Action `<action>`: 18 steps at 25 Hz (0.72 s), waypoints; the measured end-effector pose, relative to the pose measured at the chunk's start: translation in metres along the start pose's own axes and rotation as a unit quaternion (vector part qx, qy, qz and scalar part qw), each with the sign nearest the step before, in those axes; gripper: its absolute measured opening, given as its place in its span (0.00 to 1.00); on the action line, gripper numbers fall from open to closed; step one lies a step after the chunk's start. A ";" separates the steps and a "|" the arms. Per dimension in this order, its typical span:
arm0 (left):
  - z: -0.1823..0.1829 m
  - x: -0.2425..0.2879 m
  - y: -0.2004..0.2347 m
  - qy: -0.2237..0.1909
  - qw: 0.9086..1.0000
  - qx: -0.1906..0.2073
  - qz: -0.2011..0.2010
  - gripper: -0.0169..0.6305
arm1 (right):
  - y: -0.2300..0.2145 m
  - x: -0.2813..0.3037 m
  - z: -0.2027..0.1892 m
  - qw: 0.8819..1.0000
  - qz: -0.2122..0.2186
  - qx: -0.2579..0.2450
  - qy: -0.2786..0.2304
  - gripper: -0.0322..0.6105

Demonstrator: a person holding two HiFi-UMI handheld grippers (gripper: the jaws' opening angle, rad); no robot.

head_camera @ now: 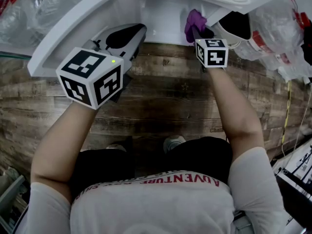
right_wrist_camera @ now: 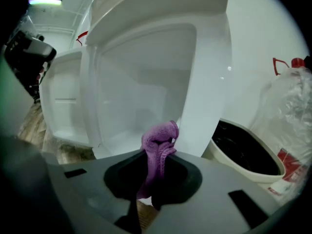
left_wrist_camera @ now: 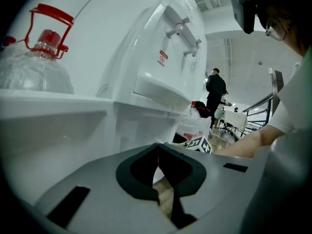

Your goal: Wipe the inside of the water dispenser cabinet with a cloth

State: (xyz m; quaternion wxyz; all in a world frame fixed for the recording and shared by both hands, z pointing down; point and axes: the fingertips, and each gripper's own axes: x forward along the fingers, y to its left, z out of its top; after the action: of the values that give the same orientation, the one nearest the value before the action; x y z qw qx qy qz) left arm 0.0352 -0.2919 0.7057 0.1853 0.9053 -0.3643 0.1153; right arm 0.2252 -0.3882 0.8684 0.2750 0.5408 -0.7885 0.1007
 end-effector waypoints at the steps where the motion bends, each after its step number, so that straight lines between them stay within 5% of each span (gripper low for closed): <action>1: -0.001 -0.001 0.000 0.001 1.000 -0.001 0.001 0.07 | -0.001 -0.003 0.007 1.000 -0.001 -0.001 -0.008 0.15; 18: 0.004 -0.004 -0.004 -0.004 1.000 0.007 0.000 0.07 | -0.019 -0.065 0.104 0.990 -0.015 0.013 -0.138 0.15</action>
State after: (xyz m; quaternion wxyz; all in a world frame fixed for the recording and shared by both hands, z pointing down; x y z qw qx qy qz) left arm 0.0350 -0.2884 0.6999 0.1779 0.9070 -0.3642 0.1142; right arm 0.2258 -0.3919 0.7444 0.1583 0.5646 -0.8094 0.0312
